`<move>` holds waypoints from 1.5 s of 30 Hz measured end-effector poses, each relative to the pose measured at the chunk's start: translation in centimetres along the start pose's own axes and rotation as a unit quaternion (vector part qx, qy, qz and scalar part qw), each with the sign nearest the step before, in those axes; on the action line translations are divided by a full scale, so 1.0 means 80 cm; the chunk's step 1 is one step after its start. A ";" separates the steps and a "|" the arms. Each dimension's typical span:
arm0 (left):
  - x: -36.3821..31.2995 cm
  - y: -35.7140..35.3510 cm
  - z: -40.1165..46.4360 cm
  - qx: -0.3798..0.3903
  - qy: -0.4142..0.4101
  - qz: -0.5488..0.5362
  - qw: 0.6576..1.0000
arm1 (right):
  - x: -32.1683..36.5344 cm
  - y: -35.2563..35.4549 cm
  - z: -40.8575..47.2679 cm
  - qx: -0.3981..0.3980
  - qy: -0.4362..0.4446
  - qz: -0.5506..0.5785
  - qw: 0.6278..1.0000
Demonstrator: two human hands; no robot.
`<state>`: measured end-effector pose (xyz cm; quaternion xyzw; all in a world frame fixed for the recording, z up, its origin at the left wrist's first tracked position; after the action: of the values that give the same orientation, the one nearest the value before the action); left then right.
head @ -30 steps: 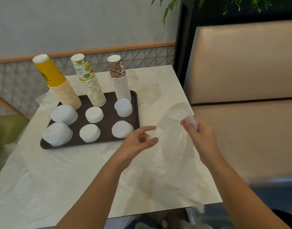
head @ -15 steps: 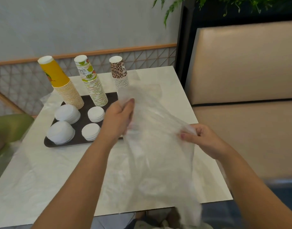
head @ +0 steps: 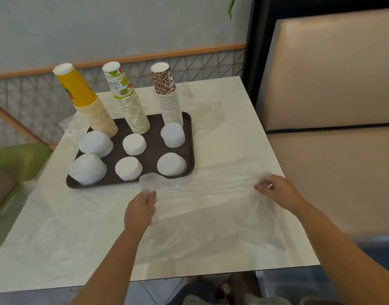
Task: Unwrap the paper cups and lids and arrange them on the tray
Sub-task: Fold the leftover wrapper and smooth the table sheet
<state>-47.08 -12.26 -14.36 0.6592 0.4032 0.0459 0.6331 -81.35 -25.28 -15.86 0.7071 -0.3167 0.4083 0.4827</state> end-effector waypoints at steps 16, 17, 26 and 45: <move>-0.066 -0.068 -0.044 -0.193 -0.376 0.185 0.887 | 0.016 -0.044 -0.001 -0.305 0.085 -0.153 0.936; -0.070 -0.079 -0.046 -0.150 -0.377 0.190 0.894 | 0.031 -0.063 -0.010 -0.317 0.137 -0.151 0.926; -0.052 -0.118 -0.025 0.039 -0.311 0.214 0.925 | 0.022 -0.211 -0.041 0.002 0.081 -0.277 0.957; -0.005 -0.072 0.007 -0.069 -0.327 0.214 0.918 | -0.015 -0.116 -0.022 -0.088 0.037 -0.275 0.957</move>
<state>-49.75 -13.71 -19.31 0.6622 0.0189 -0.0103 0.7490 -74.58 -20.47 -20.50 0.7059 -0.1263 0.2566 0.6480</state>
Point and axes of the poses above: each hand's wrist, its own z-axis towards the middle knuckle, its own y-axis out of the back of the hand, x = y × z, the point moved 2 cm from there along z, towards the middle knuckle, and after that the axes turned 14 degrees about z, right-handed, at the moved point
